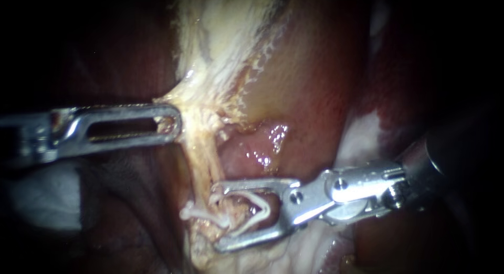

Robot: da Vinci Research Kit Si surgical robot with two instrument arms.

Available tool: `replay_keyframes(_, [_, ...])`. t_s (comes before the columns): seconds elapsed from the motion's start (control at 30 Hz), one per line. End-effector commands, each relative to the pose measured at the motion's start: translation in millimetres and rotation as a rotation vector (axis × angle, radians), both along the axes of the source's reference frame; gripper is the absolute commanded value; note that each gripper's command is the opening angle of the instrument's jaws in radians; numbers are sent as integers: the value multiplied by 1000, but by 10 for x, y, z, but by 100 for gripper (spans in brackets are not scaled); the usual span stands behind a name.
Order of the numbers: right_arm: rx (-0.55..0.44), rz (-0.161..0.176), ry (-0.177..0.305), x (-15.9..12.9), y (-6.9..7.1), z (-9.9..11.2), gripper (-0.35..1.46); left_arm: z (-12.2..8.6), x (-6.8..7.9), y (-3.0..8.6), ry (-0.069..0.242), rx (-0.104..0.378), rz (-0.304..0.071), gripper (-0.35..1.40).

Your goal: Clipping second clip left tube

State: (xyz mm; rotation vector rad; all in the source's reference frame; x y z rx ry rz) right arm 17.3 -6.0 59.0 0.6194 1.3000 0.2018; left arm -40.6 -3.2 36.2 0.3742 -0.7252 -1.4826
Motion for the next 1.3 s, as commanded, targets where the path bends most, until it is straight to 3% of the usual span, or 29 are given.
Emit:
replay_keyframes(0.03, [-1,1,-1,1,0,1,60,-2,0,0,3,-1,-3,-35])
replay_keyframes(0.5, [-1,2,-9,7,5,14,60,-18,-7,-9,-7,7,2,-35])
replay_keyframes(0.87, [1,1,-8,9,8,15,60,-35,-15,-19,-18,11,6,-35])
replay_keyframes(1.3, [0,5,-10,17,8,11,60,-40,-17,-21,-22,13,10,-35])
